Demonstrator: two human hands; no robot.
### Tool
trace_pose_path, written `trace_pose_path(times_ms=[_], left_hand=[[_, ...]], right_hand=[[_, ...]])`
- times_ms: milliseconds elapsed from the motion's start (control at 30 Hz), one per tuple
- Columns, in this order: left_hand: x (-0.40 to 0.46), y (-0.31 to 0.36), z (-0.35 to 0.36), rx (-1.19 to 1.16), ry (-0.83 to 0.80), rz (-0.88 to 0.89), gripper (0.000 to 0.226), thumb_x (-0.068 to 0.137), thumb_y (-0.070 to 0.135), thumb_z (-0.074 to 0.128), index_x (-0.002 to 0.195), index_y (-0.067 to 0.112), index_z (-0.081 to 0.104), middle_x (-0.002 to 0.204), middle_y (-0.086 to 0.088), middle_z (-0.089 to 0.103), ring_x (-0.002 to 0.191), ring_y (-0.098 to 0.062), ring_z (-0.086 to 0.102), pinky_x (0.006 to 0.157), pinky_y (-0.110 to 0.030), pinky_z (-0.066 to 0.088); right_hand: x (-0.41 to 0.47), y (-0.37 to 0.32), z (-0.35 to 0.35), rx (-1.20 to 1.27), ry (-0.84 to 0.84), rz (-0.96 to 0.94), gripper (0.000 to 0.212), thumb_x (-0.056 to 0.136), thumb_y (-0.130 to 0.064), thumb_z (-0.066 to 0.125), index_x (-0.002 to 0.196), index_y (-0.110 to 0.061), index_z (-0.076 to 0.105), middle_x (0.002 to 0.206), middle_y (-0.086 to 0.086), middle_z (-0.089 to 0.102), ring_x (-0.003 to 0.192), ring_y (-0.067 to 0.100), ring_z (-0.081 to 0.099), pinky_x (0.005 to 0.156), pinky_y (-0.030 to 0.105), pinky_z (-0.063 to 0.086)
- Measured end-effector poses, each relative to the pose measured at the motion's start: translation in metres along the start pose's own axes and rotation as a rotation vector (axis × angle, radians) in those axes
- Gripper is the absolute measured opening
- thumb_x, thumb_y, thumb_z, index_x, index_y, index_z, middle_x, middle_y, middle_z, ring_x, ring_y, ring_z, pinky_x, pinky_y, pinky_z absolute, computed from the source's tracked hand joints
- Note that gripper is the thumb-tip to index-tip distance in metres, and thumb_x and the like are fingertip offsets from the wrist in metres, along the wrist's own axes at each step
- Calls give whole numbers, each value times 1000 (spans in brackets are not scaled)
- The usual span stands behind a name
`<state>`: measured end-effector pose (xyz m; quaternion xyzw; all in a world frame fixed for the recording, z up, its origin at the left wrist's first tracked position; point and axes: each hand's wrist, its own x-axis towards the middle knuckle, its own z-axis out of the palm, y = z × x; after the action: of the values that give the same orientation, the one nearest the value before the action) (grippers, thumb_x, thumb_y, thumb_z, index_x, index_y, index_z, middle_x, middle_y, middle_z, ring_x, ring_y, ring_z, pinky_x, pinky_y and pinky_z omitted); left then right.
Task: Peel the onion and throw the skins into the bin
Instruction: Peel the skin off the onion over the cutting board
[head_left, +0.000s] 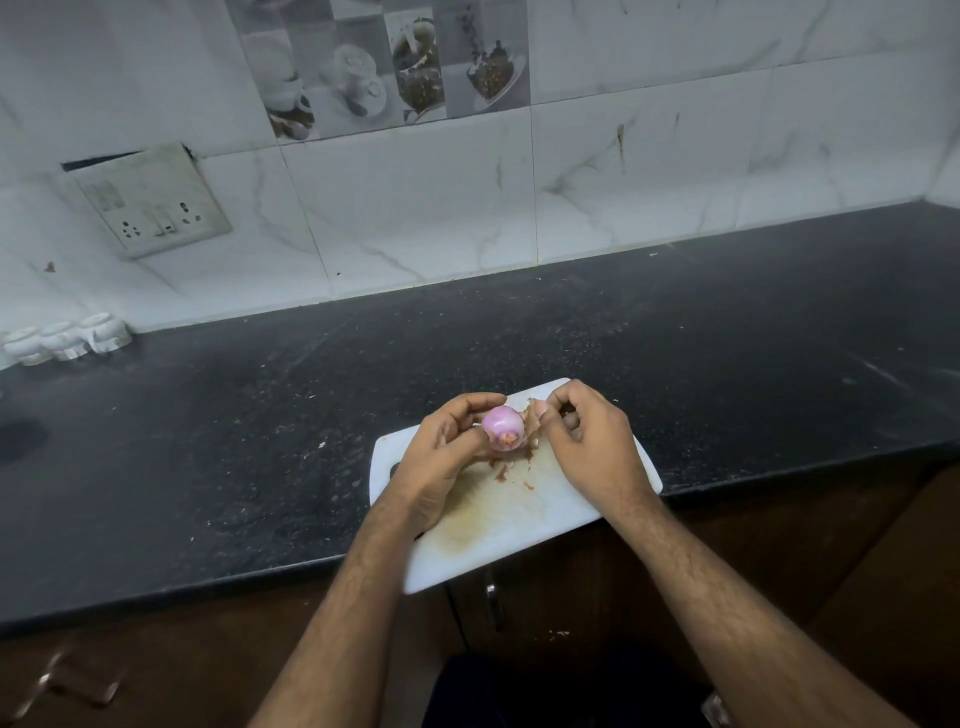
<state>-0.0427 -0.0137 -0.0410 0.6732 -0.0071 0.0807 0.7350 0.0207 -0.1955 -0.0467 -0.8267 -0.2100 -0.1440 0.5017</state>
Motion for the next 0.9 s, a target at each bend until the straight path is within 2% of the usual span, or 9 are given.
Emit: trace_pose_path(times_ms=[133, 200, 300, 367, 467, 567, 667, 767, 900], left_hand=[[-1, 0, 0, 35, -3, 31, 44, 84, 28, 82, 122, 7, 72, 112, -10, 75, 101, -22, 75, 89, -33, 60], [-1, -2, -1, 48, -14, 39, 42, 84, 14, 87, 121, 2, 71, 108, -9, 76, 97, -20, 74, 84, -28, 60], [-1, -2, 0, 12, -23, 32, 54, 75, -4, 85, 125, -4, 64, 105, -8, 78, 95, -20, 75, 79, -30, 63], [-2, -1, 0, -26, -17, 21, 60, 72, -8, 84, 125, -4, 57, 99, -6, 80, 88, -20, 77, 73, -34, 65], [-1, -3, 0, -65, -25, 12, 60, 69, -8, 85, 117, 3, 52, 95, -18, 79, 77, -27, 77, 68, -40, 65], [-1, -3, 0, -76, -17, 17, 58, 70, -10, 85, 117, 1, 53, 98, -23, 78, 78, -31, 77, 67, -42, 65], [-2, -1, 1, -29, 8, 31, 54, 74, -7, 83, 118, -3, 54, 94, -12, 80, 75, -25, 77, 66, -37, 64], [-1, -1, 1, 51, 39, 42, 46, 81, -6, 81, 121, -7, 59, 94, 2, 80, 86, -18, 76, 73, -27, 63], [1, -4, -2, 83, 69, 50, 46, 83, 11, 86, 124, 3, 65, 108, -1, 78, 102, -24, 74, 87, -31, 61]], right_hand=[[-1, -5, -1, 69, -100, -7, 12, 95, -36, 68, 98, -26, 62, 91, -16, 66, 70, 2, 61, 62, 15, 47], [-1, -5, -1, 82, -138, -11, 17, 94, -39, 69, 104, -28, 62, 95, -16, 67, 68, 1, 61, 62, 14, 47], [0, -4, -1, 104, -172, -21, 23, 94, -41, 68, 113, -30, 62, 100, -16, 68, 68, 2, 62, 67, 19, 51], [0, -3, -1, 118, -204, -29, 32, 95, -42, 67, 124, -30, 61, 107, -16, 66, 73, 5, 64, 72, 22, 54], [-1, -4, -2, 162, -258, -38, 44, 96, -40, 67, 137, -30, 57, 116, -16, 64, 77, 2, 64, 75, 15, 51], [-1, -5, -2, 144, -250, -87, 29, 96, -34, 68, 124, -25, 66, 116, -15, 65, 81, 0, 64, 75, 10, 48], [-1, -6, -2, 125, -180, -83, 5, 95, -26, 71, 95, -22, 69, 97, -12, 66, 76, 6, 61, 69, 11, 46], [-1, -5, -1, 122, -146, -45, 11, 94, -25, 71, 84, -26, 65, 87, -11, 66, 69, 12, 60, 64, 16, 47], [-1, -3, -1, 105, -121, -35, 12, 95, -26, 70, 85, -27, 65, 82, -11, 66, 64, 9, 57, 62, 22, 49]])
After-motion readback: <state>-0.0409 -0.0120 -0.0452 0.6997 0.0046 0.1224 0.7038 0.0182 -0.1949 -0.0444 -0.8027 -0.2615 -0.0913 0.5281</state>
